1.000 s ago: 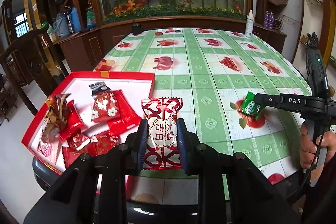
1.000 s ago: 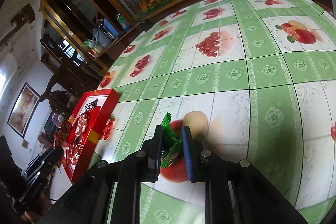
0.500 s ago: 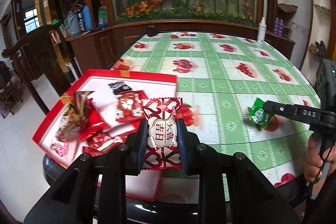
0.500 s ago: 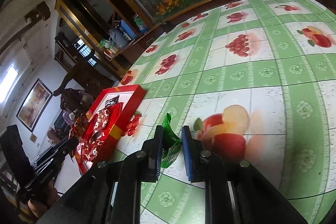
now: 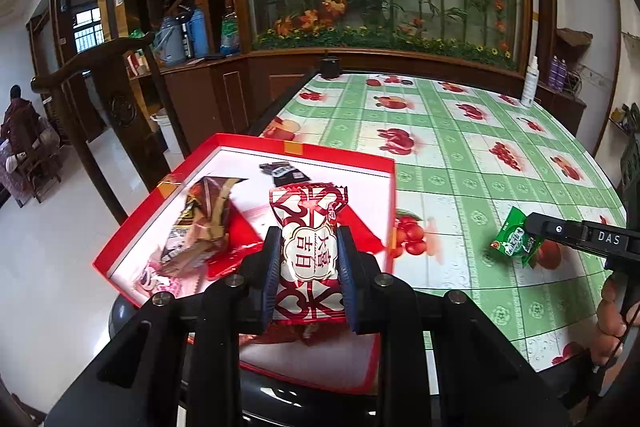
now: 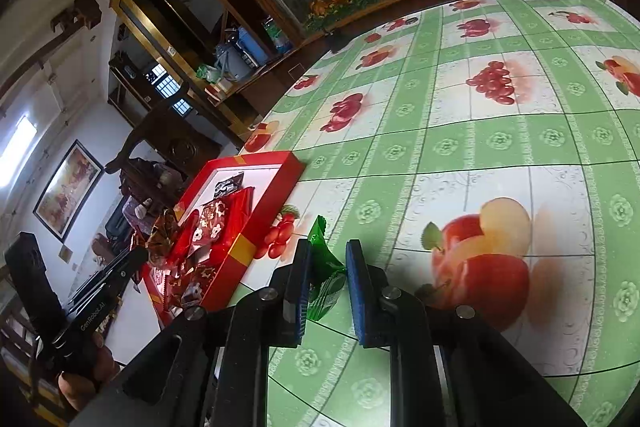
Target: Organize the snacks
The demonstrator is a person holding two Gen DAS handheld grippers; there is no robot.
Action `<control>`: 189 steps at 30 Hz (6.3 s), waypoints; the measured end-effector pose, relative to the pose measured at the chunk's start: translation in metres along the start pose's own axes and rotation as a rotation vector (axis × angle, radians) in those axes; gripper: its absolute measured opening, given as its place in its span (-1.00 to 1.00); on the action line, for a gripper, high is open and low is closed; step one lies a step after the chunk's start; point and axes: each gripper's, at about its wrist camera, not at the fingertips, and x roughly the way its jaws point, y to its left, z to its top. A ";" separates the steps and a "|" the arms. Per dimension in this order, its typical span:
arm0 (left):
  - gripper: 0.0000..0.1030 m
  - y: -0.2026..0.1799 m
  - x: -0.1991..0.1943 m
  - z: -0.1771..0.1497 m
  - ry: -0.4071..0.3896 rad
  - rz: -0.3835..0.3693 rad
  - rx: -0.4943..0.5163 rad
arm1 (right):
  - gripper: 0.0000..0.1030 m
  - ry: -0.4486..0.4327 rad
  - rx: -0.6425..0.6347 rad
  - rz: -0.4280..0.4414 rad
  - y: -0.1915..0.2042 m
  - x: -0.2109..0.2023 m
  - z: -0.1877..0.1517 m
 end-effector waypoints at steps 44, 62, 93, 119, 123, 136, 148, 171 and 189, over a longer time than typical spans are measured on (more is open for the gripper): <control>-0.53 0.072 0.039 0.036 -0.041 0.147 -0.088 | -0.66 -0.028 -0.304 0.144 0.187 0.094 0.036; 0.65 0.074 0.091 0.052 0.032 0.255 -0.130 | -0.35 0.057 -0.217 0.205 0.158 0.159 0.054; 0.74 0.038 -0.053 0.015 -0.181 0.293 -0.076 | 0.78 -0.353 -0.385 -0.017 0.139 0.007 -0.027; 1.00 0.029 -0.132 -0.031 -0.279 0.195 -0.041 | 1.00 -0.599 -0.449 -0.171 0.179 -0.112 -0.107; 1.00 0.026 -0.134 -0.035 -0.270 0.185 -0.028 | 1.00 -0.563 -0.393 -0.212 0.171 -0.106 -0.103; 1.00 0.033 -0.134 -0.034 -0.254 0.170 -0.070 | 1.00 -0.549 -0.405 -0.259 0.176 -0.098 -0.111; 1.00 0.042 -0.138 -0.034 -0.273 0.191 -0.092 | 1.00 -0.576 -0.479 -0.260 0.191 -0.101 -0.120; 1.00 0.051 -0.138 -0.034 -0.276 0.202 -0.098 | 1.00 -0.580 -0.514 -0.248 0.199 -0.098 -0.121; 1.00 0.053 -0.139 -0.036 -0.284 0.197 -0.097 | 1.00 -0.584 -0.515 -0.250 0.198 -0.099 -0.122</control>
